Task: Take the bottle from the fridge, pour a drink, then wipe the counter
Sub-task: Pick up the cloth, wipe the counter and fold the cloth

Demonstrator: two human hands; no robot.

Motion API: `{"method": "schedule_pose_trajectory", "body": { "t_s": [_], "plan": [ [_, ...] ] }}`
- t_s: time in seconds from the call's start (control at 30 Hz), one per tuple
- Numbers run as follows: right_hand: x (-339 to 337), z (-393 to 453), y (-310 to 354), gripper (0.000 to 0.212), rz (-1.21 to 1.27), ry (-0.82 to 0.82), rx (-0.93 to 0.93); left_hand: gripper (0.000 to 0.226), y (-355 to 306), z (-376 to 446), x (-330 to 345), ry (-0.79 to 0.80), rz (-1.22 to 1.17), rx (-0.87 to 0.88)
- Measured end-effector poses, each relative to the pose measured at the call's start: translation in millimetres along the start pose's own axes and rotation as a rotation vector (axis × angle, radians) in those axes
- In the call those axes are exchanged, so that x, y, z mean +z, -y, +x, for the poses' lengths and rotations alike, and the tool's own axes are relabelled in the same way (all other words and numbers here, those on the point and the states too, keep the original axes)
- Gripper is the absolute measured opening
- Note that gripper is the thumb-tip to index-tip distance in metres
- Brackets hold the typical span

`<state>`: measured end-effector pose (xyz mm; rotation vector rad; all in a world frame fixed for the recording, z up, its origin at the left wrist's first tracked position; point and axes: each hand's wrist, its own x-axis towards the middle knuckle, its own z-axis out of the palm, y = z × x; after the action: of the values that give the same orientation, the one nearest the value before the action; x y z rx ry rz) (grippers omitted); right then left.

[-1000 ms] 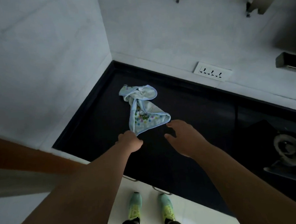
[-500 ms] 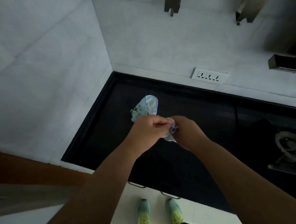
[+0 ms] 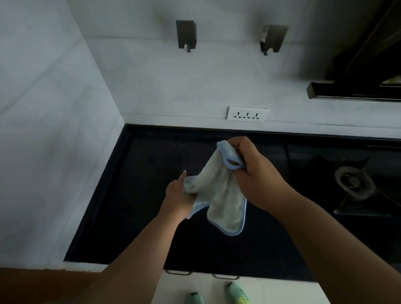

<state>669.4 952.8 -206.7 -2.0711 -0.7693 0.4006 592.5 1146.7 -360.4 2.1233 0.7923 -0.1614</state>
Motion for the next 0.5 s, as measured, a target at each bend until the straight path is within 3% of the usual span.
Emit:
{"method": "schedule_pose_trajectory", "body": {
  "t_s": [0.07,0.17,0.4,0.5],
  "plan": [
    [-8,-7,-3,0.064,0.005,-0.027,0.008,0.040,-19,-2,-6,0.067,-0.002,-0.073],
    [-17,-16,-12,0.086,-0.019,-0.038,0.076,0.025,-40,-13,-16,0.052,-0.073,-0.080],
    [-11,-24,-30,0.053,-0.095,-0.027,0.160,0.020,-101,-51,-41,-0.032,-0.131,0.321],
    [-7,-24,-26,0.069,-0.124,-0.016,0.119,0.016,-125,-68,-48,0.072,-0.199,0.488]
  ]
}}
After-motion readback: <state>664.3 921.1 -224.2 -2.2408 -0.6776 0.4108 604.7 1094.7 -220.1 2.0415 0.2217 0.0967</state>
